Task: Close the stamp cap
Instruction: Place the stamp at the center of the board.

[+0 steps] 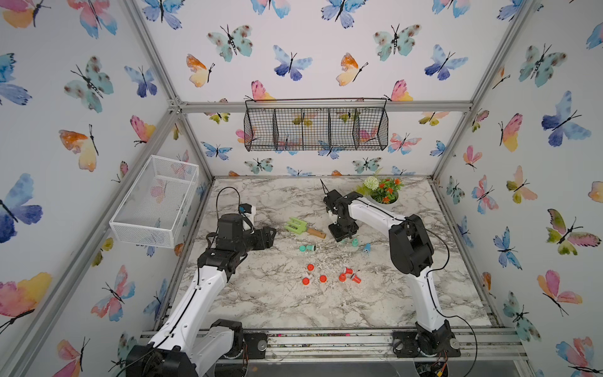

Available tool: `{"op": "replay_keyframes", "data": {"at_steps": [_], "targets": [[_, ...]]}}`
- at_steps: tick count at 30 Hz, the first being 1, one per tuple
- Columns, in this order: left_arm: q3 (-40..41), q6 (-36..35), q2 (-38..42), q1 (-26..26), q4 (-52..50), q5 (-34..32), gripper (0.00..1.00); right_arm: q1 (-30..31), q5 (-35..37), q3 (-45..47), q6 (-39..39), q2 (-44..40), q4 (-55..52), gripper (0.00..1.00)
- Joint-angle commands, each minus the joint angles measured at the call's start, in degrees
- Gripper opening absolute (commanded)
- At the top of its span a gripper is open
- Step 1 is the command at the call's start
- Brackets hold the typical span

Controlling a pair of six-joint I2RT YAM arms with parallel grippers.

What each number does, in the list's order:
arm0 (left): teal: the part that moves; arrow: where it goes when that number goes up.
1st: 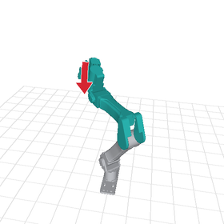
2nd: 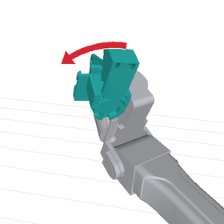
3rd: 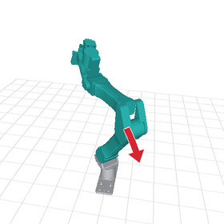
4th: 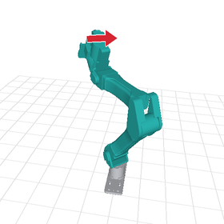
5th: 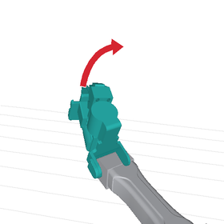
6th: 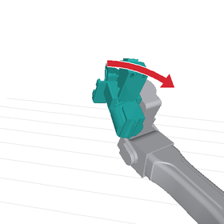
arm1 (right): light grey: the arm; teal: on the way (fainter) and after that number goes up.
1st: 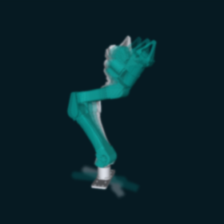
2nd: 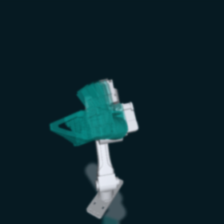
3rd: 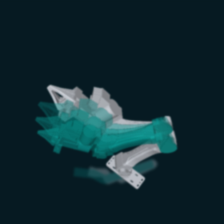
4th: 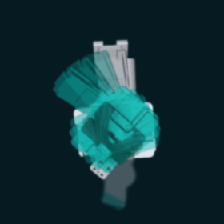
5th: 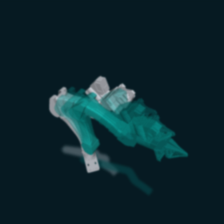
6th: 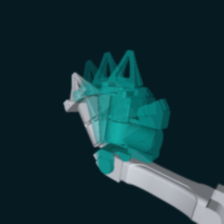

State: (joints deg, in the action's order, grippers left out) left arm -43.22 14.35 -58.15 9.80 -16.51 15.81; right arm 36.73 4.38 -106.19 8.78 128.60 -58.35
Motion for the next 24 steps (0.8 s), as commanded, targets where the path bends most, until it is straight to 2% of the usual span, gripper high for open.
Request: {"op": "replay_keyframes", "data": {"at_steps": [1, 6, 13, 24], "targets": [[-0.72, -0.55, 0.67, -0.31, 0.7, 0.36, 0.76, -0.17, -0.67, -2.44, 0.14, -0.23, -2.09, 0.54], [-0.72, -0.55, 0.67, -0.31, 0.71, 0.36, 0.76, -0.08, -1.17, -4.97, 0.02, -2.12, -2.01, 0.58], [-0.72, -0.55, 0.59, -0.31, 0.71, 0.32, 0.76, 2.14, -3.33, -8.1, -1.23, -4.09, -0.13, 0.57], [-0.72, -0.55, 0.52, -0.31, 0.73, 0.19, 0.76, 9.46, -10.83, -13.33, -6.45, 2.53, 1.51, 0.51]]}}
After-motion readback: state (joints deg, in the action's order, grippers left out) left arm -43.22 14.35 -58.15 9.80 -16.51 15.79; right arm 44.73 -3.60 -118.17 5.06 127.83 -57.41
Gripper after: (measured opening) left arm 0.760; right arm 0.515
